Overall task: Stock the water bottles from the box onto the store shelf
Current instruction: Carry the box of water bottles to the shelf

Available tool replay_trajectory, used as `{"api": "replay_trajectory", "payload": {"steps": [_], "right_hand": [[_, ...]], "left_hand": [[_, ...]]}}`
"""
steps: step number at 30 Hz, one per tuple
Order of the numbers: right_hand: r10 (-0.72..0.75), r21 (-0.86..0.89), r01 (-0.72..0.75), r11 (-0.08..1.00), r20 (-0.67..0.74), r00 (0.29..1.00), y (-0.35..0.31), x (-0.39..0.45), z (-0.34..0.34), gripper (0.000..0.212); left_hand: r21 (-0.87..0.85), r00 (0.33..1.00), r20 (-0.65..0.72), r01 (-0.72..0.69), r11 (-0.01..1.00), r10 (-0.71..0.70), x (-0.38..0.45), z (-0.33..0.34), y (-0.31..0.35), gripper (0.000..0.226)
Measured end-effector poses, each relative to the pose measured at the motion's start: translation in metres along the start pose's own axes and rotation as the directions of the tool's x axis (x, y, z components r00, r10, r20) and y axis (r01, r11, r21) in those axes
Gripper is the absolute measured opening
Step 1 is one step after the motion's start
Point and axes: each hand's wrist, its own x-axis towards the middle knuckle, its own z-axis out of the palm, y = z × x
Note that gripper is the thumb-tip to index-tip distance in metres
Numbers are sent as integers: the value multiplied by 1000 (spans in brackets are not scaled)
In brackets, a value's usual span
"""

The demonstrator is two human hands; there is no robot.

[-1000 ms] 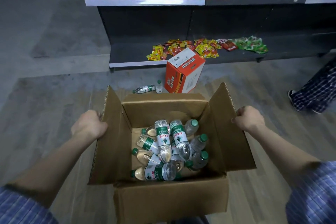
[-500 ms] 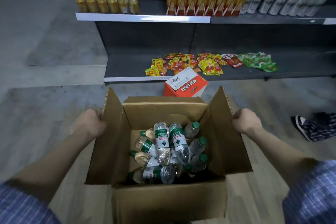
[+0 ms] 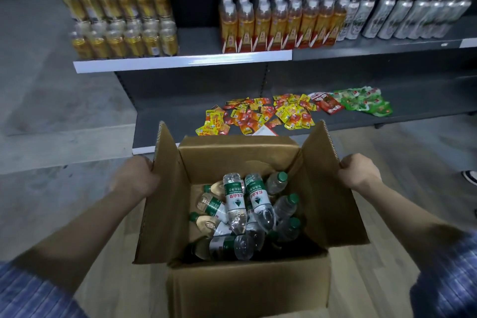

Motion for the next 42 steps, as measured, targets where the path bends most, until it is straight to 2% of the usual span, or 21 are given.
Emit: {"api": "replay_trajectory", "payload": {"steps": [11,19,25,29,33,42], "right_hand": [[42,-2,-42,999,17,999,-47,118,-38,23],[-27,-90,33,995,69,997,-58,216,-70,7],[-65,-88,71,994,69,995,-63,279,-88,27],[-58,-80,61,995,49,997,-62,312,-93,25],[-66,-91,69,993,40,997,-64,350,-92,13],[-70,-106,76,991,57,996,-64,363,-92,11]], "left_hand": [[-44,999,25,-19,999,20,115,-31,78,36],[-65,999,13,34,997,-33,171,-25,130,32],[-87,995,0,98,991,-98,206,-13,166,30],[-107,988,8,151,983,-151,224,-4,189,26],[-93,986,16,168,981,-168,255,9,211,28],[-72,985,21,170,983,-169,271,20,201,14]]}}
